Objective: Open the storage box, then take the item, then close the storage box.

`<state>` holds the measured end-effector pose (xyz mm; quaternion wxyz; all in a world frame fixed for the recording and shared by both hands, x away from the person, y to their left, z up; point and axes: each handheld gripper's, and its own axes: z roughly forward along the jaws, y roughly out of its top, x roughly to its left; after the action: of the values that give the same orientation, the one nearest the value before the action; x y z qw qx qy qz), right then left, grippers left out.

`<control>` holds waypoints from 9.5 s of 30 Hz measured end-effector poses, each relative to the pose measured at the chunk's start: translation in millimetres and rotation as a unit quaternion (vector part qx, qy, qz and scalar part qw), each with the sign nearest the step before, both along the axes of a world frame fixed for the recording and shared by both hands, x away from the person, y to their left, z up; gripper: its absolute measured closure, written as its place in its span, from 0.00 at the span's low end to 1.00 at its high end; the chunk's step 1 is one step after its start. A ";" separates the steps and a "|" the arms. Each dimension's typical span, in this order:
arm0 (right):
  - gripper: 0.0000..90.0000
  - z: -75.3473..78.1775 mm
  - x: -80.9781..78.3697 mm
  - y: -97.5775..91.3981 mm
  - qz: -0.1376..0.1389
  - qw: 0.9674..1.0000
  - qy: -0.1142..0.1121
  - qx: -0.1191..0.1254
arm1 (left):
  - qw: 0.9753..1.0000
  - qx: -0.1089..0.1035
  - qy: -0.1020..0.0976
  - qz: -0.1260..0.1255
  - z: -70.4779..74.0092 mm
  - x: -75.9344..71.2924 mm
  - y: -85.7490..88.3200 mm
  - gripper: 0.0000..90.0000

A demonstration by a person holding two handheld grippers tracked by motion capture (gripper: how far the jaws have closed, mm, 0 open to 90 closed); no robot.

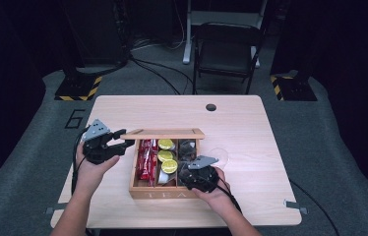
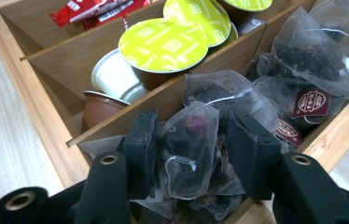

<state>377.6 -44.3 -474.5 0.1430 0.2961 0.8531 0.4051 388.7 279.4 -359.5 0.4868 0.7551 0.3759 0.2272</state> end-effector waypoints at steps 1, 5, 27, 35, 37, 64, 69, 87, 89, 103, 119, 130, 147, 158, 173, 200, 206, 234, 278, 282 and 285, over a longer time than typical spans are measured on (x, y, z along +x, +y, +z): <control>0.60 -0.2 0.0 0.1 0.002 1.000 0.001 -0.004 | 1.000 0.000 0.000 0.000 0.0 0.0 0.0 0.58; 0.62 -1.6 -0.8 3.2 -0.001 1.000 0.001 -0.010 | 1.000 0.000 0.000 0.000 0.0 0.0 0.0 0.58; 0.80 2.4 -1.3 2.5 0.012 1.000 0.005 -0.002 | 1.000 0.000 0.000 -0.001 -0.3 -0.2 0.2 0.58; 0.81 9.0 -3.5 0.1 0.009 1.000 -0.001 0.015 | 1.000 -0.001 0.000 -0.001 -0.3 -0.2 0.1 0.58; 0.81 11.1 -4.0 -0.2 0.010 1.000 -0.003 0.016 | 1.000 -0.001 0.000 -0.001 -0.3 -0.2 0.1 0.58; 0.81 42.5 -7.5 -30.5 -0.014 0.998 -0.023 0.052 | 1.000 0.001 0.001 0.000 -1.1 -1.3 -0.2 0.58; 0.81 45.6 -5.5 -38.7 -0.023 0.998 -0.029 0.054 | 1.000 0.002 0.001 0.000 -1.2 -1.5 -0.2 0.58; 0.81 55.5 2.4 -72.7 -0.077 0.994 -0.045 0.058 | 1.000 0.002 0.001 0.000 -1.4 -1.7 -0.2 0.58; 0.81 56.4 3.5 -77.5 -0.087 0.993 -0.044 0.063 | 1.000 0.002 0.002 -0.001 -1.5 -1.8 -0.1 0.58; 0.81 56.5 12.6 -106.0 -0.136 0.987 -0.056 0.061 | 1.000 0.003 0.004 -0.002 -1.7 -2.4 0.1 0.58; 0.81 44.0 19.4 -106.4 -0.151 0.986 -0.049 0.048 | 1.000 0.002 0.004 -0.001 -2.1 -2.7 -0.1 0.58; 0.81 33.5 23.6 -97.8 -0.141 0.989 -0.039 0.034 | 1.000 0.004 0.003 0.000 -2.4 -3.4 -0.3 0.58; 0.71 32.1 23.3 -97.9 -0.147 0.988 -0.042 0.036 | 1.000 0.004 0.004 0.000 -2.5 -3.6 -0.4 0.58; 0.64 50.3 16.4 -97.5 -0.139 0.987 -0.055 0.064 | 1.000 0.009 0.006 0.001 -2.3 -4.8 -1.2 0.58; 0.62 93.3 2.6 -72.0 -0.083 0.989 -0.076 0.100 | 1.000 0.010 0.012 -0.001 2.0 -6.2 -0.3 0.58; 0.63 127.1 9.1 -47.9 -0.047 0.992 -0.092 0.075 | 1.000 0.011 0.013 -0.007 6.7 -6.6 0.6 0.58; 0.64 128.5 9.2 -47.2 -0.047 0.992 -0.089 0.069 | 1.000 0.015 0.015 -0.010 7.7 -7.6 1.1 0.58; 0.64 112.7 -4.4 -49.7 -0.036 0.994 -0.083 0.060 | 0.999 0.032 0.014 -0.018 -7.4 -26.4 0.9 0.58; 0.66 64.5 -37.2 -53.9 -0.028 0.996 -0.073 0.050 | 0.999 0.039 0.013 -0.022 -55.7 -61.8 2.0 0.59; 0.66 60.5 -39.6 -53.3 -0.032 0.996 -0.075 0.049 | 0.999 0.041 0.013 -0.022 -60.3 -64.3 2.0 0.60; 0.66 57.6 -41.0 -53.8 -0.025 0.996 -0.074 0.046 | 0.999 0.044 0.015 -0.023 -63.2 -65.4 2.4 0.60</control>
<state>336.5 -98.1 -416.9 0.2021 0.2924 0.8132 0.4609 323.4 281.7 -422.7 0.4528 0.7874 0.3553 0.2208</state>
